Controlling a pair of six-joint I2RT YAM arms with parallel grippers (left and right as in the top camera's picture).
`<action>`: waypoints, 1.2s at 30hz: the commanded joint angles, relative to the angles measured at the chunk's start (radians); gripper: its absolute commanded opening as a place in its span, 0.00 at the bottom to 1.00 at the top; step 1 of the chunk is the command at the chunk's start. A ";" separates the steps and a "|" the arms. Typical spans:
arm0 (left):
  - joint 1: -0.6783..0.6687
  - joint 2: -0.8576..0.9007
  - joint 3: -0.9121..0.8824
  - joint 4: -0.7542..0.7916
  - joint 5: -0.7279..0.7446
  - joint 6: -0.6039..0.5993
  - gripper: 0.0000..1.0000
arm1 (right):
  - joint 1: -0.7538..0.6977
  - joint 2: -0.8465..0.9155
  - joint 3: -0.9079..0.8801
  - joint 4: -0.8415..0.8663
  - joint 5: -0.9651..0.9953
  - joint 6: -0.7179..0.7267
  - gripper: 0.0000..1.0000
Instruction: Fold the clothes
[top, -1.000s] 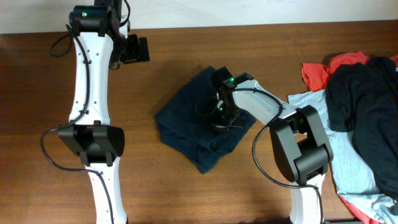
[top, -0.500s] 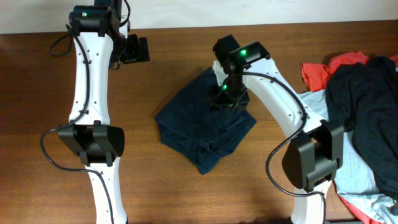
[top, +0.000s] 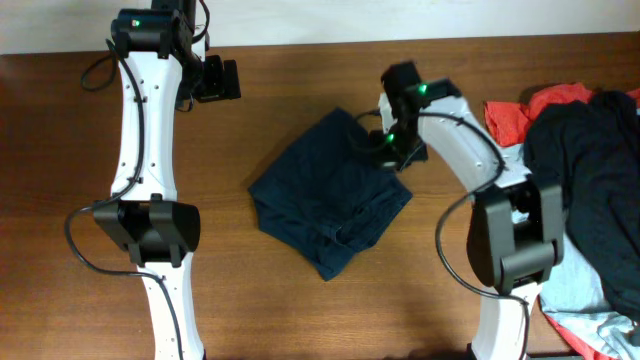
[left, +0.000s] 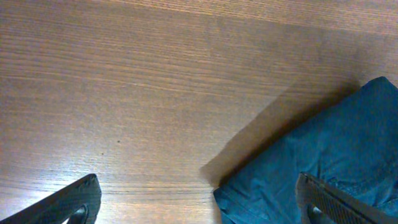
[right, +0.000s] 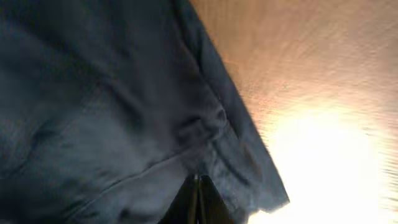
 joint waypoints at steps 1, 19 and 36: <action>-0.003 0.001 -0.005 -0.002 -0.003 -0.006 0.99 | 0.008 0.027 -0.113 0.064 -0.015 -0.013 0.04; -0.003 0.001 -0.005 -0.001 -0.003 -0.006 0.99 | -0.009 -0.032 0.182 -0.264 -0.133 -0.095 0.04; -0.003 0.001 -0.005 -0.001 -0.003 -0.006 0.99 | 0.079 -0.024 0.066 -0.268 -0.728 -0.380 0.04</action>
